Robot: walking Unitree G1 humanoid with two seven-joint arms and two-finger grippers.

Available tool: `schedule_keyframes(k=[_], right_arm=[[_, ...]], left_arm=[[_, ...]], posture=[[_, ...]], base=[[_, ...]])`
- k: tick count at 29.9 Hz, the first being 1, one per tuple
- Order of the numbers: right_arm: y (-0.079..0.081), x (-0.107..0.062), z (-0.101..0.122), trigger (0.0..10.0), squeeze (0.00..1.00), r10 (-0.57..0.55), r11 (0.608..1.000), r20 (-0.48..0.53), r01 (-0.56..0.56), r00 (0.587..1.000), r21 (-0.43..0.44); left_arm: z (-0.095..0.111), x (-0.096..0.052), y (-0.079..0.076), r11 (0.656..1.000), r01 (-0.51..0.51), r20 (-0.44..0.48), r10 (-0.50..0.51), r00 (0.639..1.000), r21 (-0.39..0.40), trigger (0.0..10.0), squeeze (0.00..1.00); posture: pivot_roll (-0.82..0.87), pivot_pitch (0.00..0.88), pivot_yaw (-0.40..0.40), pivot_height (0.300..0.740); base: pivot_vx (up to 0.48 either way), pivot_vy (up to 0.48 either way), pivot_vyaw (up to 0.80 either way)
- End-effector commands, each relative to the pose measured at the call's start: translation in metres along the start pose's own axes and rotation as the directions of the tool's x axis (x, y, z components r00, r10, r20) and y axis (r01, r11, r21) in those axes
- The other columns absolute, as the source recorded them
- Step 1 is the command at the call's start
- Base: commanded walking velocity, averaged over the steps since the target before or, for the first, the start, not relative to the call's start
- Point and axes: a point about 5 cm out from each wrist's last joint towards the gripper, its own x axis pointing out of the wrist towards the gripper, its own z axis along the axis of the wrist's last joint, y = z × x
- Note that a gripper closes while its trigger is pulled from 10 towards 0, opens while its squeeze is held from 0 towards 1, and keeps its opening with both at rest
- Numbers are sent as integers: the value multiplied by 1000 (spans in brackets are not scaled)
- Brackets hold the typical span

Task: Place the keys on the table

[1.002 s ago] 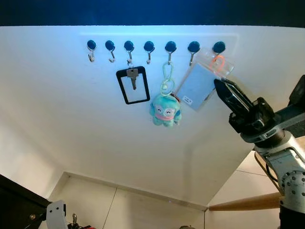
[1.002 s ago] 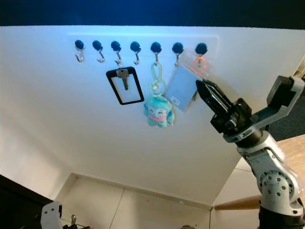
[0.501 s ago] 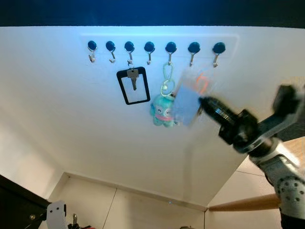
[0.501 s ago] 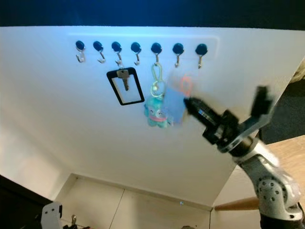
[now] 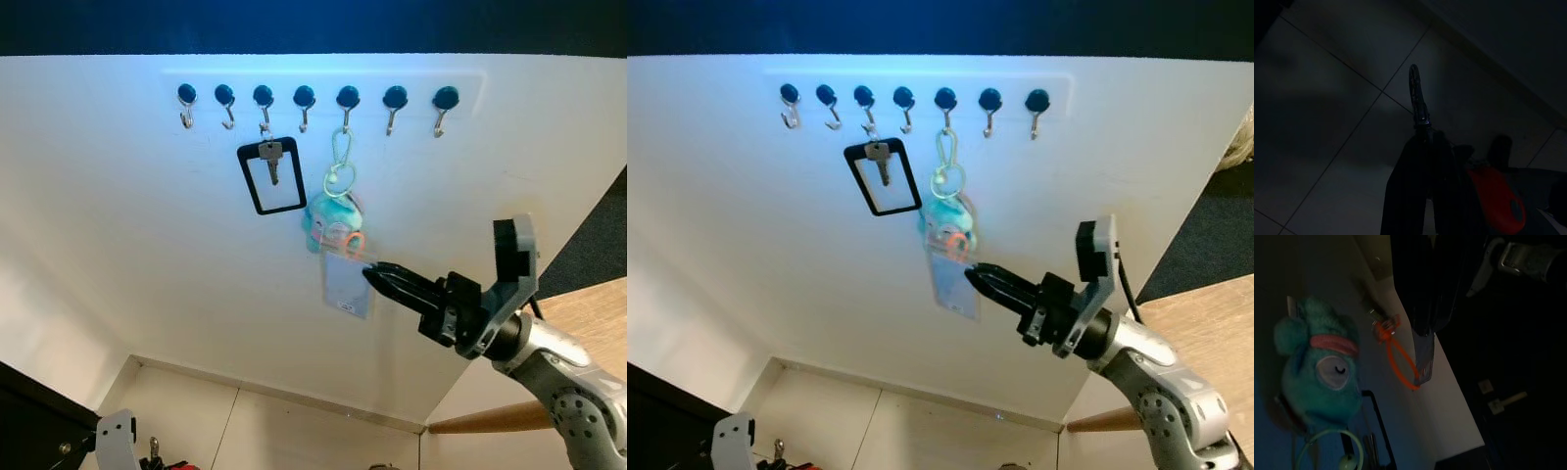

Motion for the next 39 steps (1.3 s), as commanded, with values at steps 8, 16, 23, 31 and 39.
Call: schedule_keyframes(k=[8, 16, 23, 31, 39], right_arm=[[0, 7, -12, 10000, 0, -4, 1000, -53, 3, 999, -21], [0, 9, -13, 10000, 0, -6, 1000, -47, 6, 999, -18], [2, 9, -12, 10000, 0, 8, 1000, -32, -9, 999, -17], [1, 10, -11, 10000, 0, 0, 1000, -19, -1, 1000, -18], [-2, 11, -10, 10000, 0, -20, 1000, -14, 20, 1000, -23]], left_arm=[[-5, -1, 4, 998, -39, -10, 38, 999, -47, 10000, 0], [-5, -2, 4, 999, -36, -11, 36, 999, -36, 10000, 0], [-4, -1, 4, 999, -34, -11, 34, 999, -33, 10000, 0], [-3, -1, 3, 999, -32, -10, 31, 999, -26, 10000, 0], [-3, -1, 2, 999, -28, -10, 27, 1000, -20, 10000, 0]], posture=[[-170, 75, 101, 740], [-167, 74, 106, 740], [-167, 74, 108, 740], [-166, 73, 110, 740], [-166, 68, 106, 740]], base=[[0, 0, 0], [-247, 0, 0], [-308, 0, 0], [-325, 0, 0], [-315, 0, 0]])
